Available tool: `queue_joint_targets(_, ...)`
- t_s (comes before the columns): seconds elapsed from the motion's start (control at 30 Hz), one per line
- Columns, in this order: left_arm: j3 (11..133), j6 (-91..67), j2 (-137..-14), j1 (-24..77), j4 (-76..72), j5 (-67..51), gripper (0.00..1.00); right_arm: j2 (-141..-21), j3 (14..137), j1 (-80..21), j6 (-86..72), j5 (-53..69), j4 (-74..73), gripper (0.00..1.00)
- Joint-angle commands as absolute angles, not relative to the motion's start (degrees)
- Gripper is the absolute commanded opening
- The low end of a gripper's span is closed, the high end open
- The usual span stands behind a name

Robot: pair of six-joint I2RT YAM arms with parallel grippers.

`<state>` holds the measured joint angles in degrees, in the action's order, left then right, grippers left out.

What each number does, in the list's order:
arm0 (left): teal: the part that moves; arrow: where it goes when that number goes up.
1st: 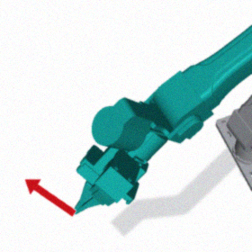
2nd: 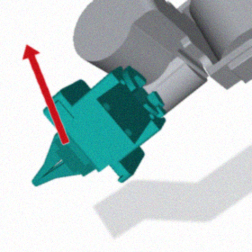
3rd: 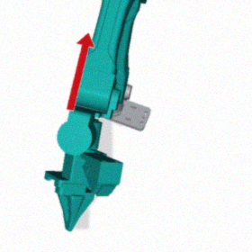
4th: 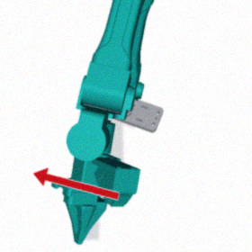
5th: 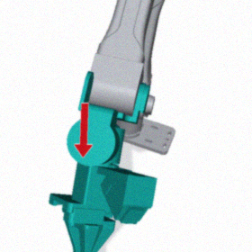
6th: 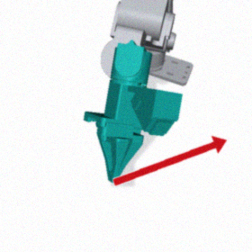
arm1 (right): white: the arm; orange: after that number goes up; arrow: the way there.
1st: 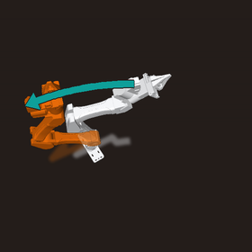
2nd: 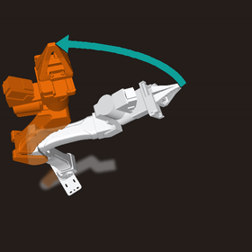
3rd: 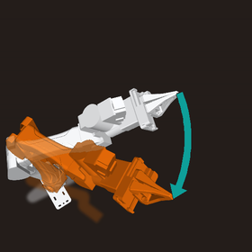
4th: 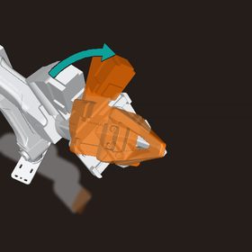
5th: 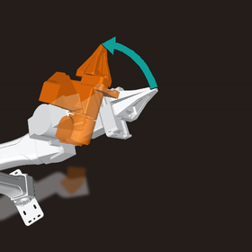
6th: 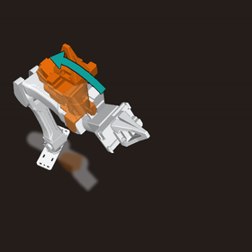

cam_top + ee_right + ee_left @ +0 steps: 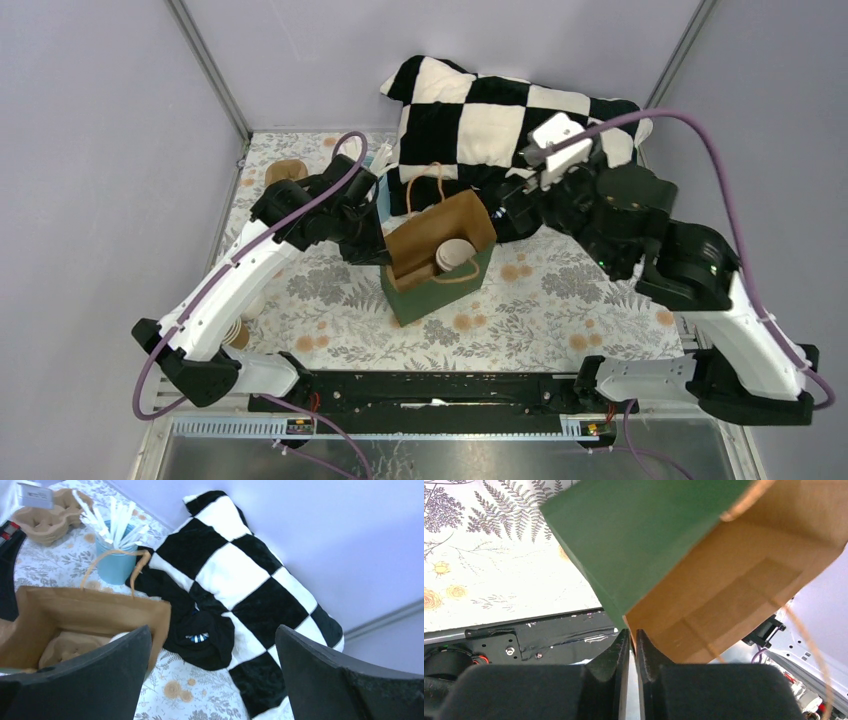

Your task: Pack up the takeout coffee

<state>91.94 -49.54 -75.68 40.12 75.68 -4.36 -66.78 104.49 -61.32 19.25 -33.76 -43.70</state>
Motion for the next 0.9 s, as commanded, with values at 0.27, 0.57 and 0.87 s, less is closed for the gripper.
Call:
queue_joint_targets(0.27,103.0,-50.3,-78.0,37.7,81.7,-1.1,0.54,-62.9,96.0,-61.6,14.7,-40.0,-39.6,1.00)
queue_joint_targets(0.57,118.2,-43.0,-82.7,30.6,83.3,3.1,0.83,-60.6,92.6,-61.5,15.7,-39.9,-38.8,1.00)
queue_joint_targets(0.87,121.3,-31.3,-93.8,15.0,62.7,4.5,0.85,-59.1,88.6,-61.5,12.9,-41.1,-38.7,1.00)
